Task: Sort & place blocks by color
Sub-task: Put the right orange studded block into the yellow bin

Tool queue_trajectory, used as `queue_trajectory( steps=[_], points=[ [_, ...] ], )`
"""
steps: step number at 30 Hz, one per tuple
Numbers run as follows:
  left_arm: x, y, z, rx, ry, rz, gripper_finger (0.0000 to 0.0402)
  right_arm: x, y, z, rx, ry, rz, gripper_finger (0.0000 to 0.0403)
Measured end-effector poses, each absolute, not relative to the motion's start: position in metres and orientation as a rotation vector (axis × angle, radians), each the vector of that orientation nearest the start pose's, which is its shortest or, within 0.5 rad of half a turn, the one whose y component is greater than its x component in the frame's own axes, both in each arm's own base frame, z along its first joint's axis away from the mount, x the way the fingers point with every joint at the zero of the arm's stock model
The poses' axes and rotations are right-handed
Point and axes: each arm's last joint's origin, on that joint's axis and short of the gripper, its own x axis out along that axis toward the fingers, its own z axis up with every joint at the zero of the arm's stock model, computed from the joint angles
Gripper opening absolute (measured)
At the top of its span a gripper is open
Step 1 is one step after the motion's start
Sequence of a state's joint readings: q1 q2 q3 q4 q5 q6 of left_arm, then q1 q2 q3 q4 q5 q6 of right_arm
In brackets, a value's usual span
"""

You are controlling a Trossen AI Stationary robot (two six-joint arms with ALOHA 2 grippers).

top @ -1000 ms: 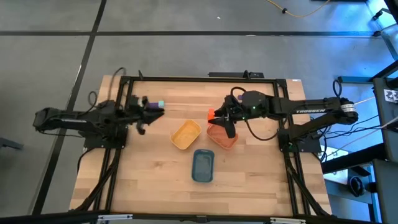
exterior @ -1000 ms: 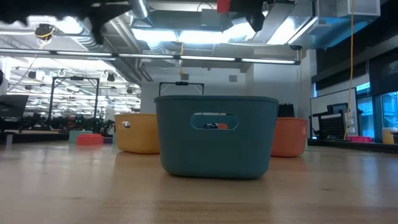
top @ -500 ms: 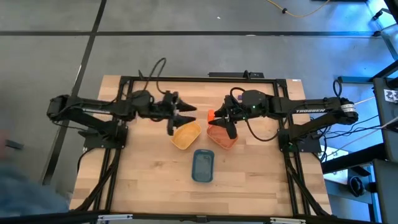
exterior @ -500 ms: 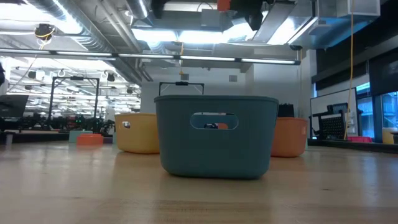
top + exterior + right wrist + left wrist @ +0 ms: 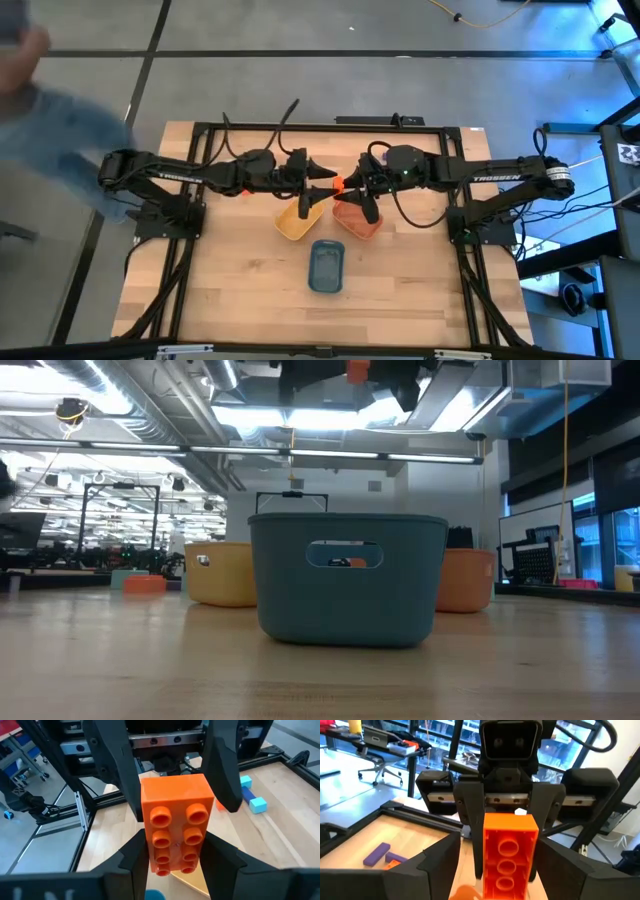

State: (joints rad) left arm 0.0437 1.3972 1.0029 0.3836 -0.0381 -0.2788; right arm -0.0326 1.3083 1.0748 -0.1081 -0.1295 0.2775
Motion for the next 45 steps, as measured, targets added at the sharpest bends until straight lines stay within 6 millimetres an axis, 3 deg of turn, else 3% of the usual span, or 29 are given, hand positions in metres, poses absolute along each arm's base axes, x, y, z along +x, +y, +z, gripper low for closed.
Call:
queue_trajectory(
  steps=[23,33,36,45],
  points=[
    [0.325,0.013,0.319,-0.280,0.009,0.056,0.0228,0.306,-0.006,0.320,0.274,0.350,0.050,0.0142],
    [0.325,0.013,0.319,-0.273,0.015,0.049,0.0130,0.306,-0.006,0.319,0.260,0.356,0.051,0.0143],
    [0.324,0.013,0.318,-0.274,0.020,0.049,0.0128,0.305,-0.006,0.318,0.254,0.365,0.051,0.0173],
    [0.301,0.030,0.331,-0.229,0.076,0.115,0.0128,0.285,-0.018,0.331,0.215,0.514,-0.082,0.0328]
  ],
)
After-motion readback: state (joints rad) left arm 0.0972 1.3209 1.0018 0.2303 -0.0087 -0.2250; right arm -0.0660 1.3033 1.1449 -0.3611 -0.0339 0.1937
